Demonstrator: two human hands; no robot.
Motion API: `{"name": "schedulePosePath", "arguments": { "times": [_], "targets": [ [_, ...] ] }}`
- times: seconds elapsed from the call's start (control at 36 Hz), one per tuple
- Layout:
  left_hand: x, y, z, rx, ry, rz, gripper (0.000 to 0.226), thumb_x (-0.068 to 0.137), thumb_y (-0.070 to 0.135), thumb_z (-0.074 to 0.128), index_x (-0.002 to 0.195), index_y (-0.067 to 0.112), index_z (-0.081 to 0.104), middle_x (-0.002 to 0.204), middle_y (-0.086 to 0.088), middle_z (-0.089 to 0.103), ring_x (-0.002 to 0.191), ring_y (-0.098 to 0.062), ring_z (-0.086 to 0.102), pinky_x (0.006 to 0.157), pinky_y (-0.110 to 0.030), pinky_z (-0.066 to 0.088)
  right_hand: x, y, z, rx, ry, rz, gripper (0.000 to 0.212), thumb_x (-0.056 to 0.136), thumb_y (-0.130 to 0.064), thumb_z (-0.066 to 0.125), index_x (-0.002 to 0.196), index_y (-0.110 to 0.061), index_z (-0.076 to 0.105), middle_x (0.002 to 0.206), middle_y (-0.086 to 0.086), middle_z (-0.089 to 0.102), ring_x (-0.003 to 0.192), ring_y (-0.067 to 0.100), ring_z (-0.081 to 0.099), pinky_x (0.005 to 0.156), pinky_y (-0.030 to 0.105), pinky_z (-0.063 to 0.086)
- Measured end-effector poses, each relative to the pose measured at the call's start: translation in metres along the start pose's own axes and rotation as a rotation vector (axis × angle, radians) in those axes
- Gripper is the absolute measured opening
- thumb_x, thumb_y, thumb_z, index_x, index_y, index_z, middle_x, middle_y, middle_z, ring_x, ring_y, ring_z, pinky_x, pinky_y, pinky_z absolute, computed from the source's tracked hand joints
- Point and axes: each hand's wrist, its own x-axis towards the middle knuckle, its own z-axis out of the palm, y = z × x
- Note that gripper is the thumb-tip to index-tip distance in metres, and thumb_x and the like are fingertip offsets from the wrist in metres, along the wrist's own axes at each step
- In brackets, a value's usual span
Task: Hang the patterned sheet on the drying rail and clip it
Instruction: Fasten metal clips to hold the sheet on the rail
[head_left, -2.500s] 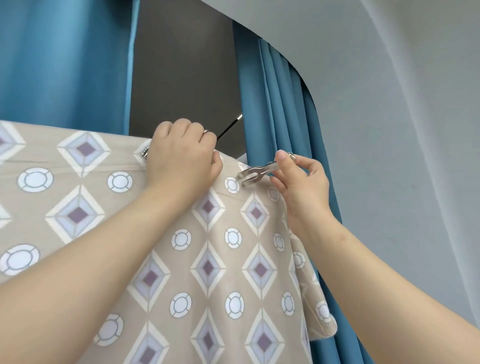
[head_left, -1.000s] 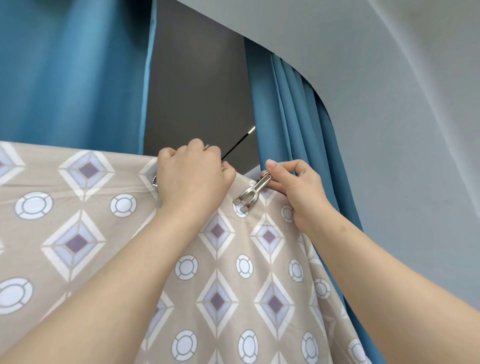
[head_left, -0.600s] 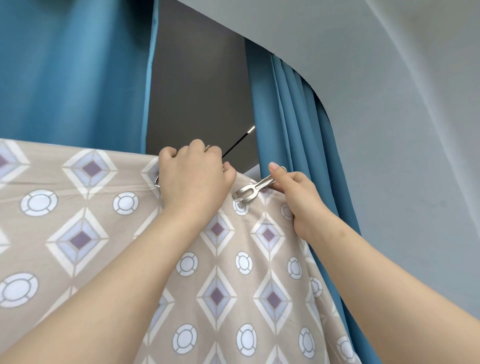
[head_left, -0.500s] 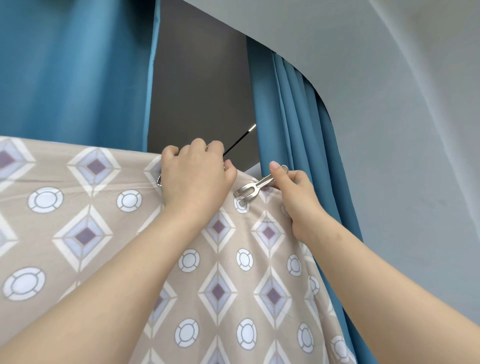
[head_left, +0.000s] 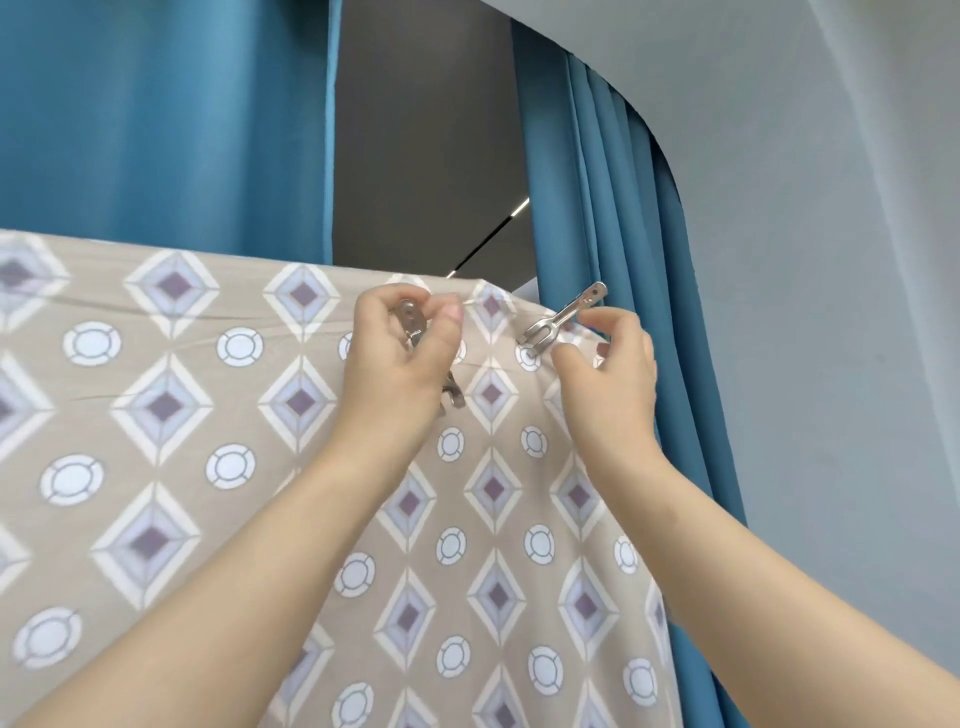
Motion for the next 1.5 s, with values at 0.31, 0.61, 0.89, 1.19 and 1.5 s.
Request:
{"name": "schedulePosePath", "arguments": {
  "times": [0.31, 0.61, 0.89, 1.19, 1.5],
  "targets": [
    [-0.067, 0.021, -0.035, -0.181, 0.018, -0.407, 0.017, 0.095, 0.037, 0.039, 0.090, 0.023, 0.046, 0.111, 0.010, 0.064, 0.104, 0.003, 0.053, 0.096, -0.028, 0.035, -0.087, -0.020, -0.016, 0.235, -0.764, 0.334, 0.003, 0.087, -0.024, 0.060, 0.088, -0.023, 0.062, 0.083, -0.006, 0.066, 0.076, 0.011, 0.060, 0.073, 0.023, 0.042],
    [-0.113, 0.051, -0.063, -0.079, -0.094, -0.528, 0.020, 0.078, 0.041, 0.053, 0.088, 0.026, 0.062, 0.112, 0.006, 0.066, 0.115, -0.007, 0.054, 0.096, -0.034, 0.039, -0.125, -0.025, -0.043, 0.300, -0.764, 0.369, 0.007, 0.086, -0.020, 0.062, 0.088, -0.026, 0.064, 0.082, -0.007, 0.067, 0.071, 0.007, 0.057, 0.070, 0.018, 0.042],
    [-0.162, 0.070, -0.127, 0.093, 0.050, -0.621, 0.032, 0.064, 0.046, 0.055, 0.086, 0.024, 0.060, 0.108, 0.004, 0.066, 0.111, -0.012, 0.056, 0.089, -0.032, 0.042, -0.184, -0.047, -0.019, 0.331, -0.922, 0.481, 0.009, 0.086, -0.018, 0.063, 0.086, -0.026, 0.065, 0.081, -0.004, 0.066, 0.072, 0.010, 0.056, 0.065, 0.018, 0.041],
    [-0.176, 0.133, -0.282, 0.273, 0.247, -0.525, 0.017, 0.079, 0.038, 0.054, 0.085, 0.023, 0.058, 0.090, 0.007, 0.063, 0.092, -0.006, 0.059, 0.083, -0.026, 0.045, -0.264, -0.140, 0.088, 0.432, -1.095, 0.467, 0.008, 0.085, -0.026, 0.064, 0.093, -0.024, 0.065, 0.082, -0.006, 0.068, 0.072, 0.012, 0.059, 0.071, 0.024, 0.043],
    [-0.183, 0.221, -0.543, 0.591, 0.468, -0.516, 0.022, 0.078, 0.042, 0.057, 0.090, 0.023, 0.057, 0.088, 0.007, 0.066, 0.093, -0.011, 0.061, 0.090, -0.034, 0.044, -0.408, -0.282, 0.292, 0.577, -1.229, 0.508, 0.010, 0.087, -0.015, 0.059, 0.085, -0.024, 0.062, 0.080, -0.002, 0.065, 0.065, 0.011, 0.057, 0.064, 0.022, 0.042]
  ]
}}
